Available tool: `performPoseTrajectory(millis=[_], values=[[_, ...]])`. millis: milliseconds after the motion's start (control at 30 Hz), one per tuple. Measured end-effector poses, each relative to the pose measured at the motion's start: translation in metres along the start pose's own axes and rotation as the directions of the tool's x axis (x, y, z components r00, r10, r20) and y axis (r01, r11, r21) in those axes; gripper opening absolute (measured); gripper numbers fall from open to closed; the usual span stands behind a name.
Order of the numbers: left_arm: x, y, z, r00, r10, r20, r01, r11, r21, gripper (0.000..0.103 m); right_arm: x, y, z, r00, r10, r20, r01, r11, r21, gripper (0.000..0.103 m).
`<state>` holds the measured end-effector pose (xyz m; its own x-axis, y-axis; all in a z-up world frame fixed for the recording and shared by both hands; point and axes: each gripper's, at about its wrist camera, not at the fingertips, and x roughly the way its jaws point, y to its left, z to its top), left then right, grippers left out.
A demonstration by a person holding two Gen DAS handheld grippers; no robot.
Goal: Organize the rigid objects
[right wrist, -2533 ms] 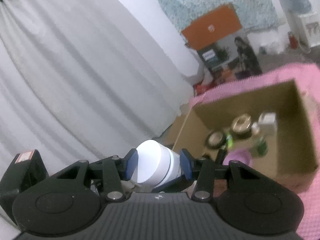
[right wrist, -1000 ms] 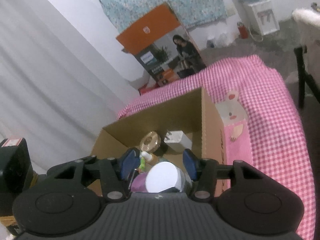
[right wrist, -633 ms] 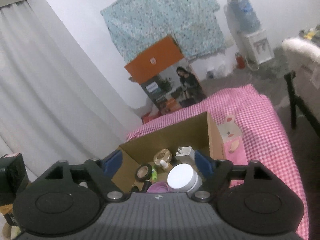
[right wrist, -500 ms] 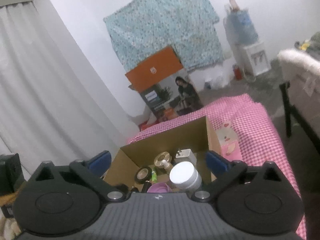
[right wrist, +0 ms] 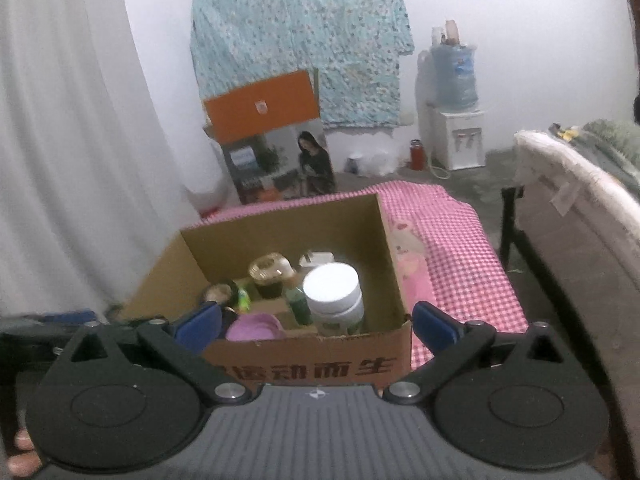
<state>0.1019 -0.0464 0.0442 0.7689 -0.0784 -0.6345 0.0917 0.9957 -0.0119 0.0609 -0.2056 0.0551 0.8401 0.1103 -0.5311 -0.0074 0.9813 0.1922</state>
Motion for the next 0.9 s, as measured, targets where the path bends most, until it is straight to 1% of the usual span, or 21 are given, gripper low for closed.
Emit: performPoseTrajectory(millis=[67, 200, 400, 567, 767, 900], values=[[0.0, 0.003, -0.002, 1.0, 0.014, 0.008, -0.014, 1.0, 0.011, 0.103, 0.011, 0.01, -0.002, 1.0, -0.028, -0.011, 0.028, 0.999, -0.034, 0.103], [0.002, 0.008, -0.003, 1.0, 0.021, 0.005, -0.021, 1.0, -0.005, 0.103, 0.028, 0.024, -0.006, 0.998, -0.062, -0.03, 0.059, 0.995, -0.074, 0.103], [0.004, 0.009, -0.006, 0.998, 0.045, -0.034, -0.045, 0.999, -0.005, 0.102, 0.043, 0.036, -0.011, 0.994, -0.1, -0.043, 0.095, 0.99, -0.108, 0.103], [0.008, 0.01, -0.009, 0.997, 0.042, -0.065, -0.043, 0.999, -0.01, 0.102, 0.047, 0.032, -0.013, 0.992, -0.113, -0.058, 0.106, 0.988, -0.11, 0.103], [0.007, 0.008, -0.009, 0.997, 0.042, -0.06, -0.042, 0.999, 0.002, 0.102, 0.05, 0.03, -0.013, 0.989, -0.131, -0.073, 0.122, 0.986, -0.113, 0.103], [0.006, 0.008, -0.009, 0.998, 0.041, -0.056, -0.041, 0.999, 0.004, 0.102, 0.048, 0.031, -0.013, 0.988, -0.136, -0.068, 0.128, 0.985, -0.116, 0.103]])
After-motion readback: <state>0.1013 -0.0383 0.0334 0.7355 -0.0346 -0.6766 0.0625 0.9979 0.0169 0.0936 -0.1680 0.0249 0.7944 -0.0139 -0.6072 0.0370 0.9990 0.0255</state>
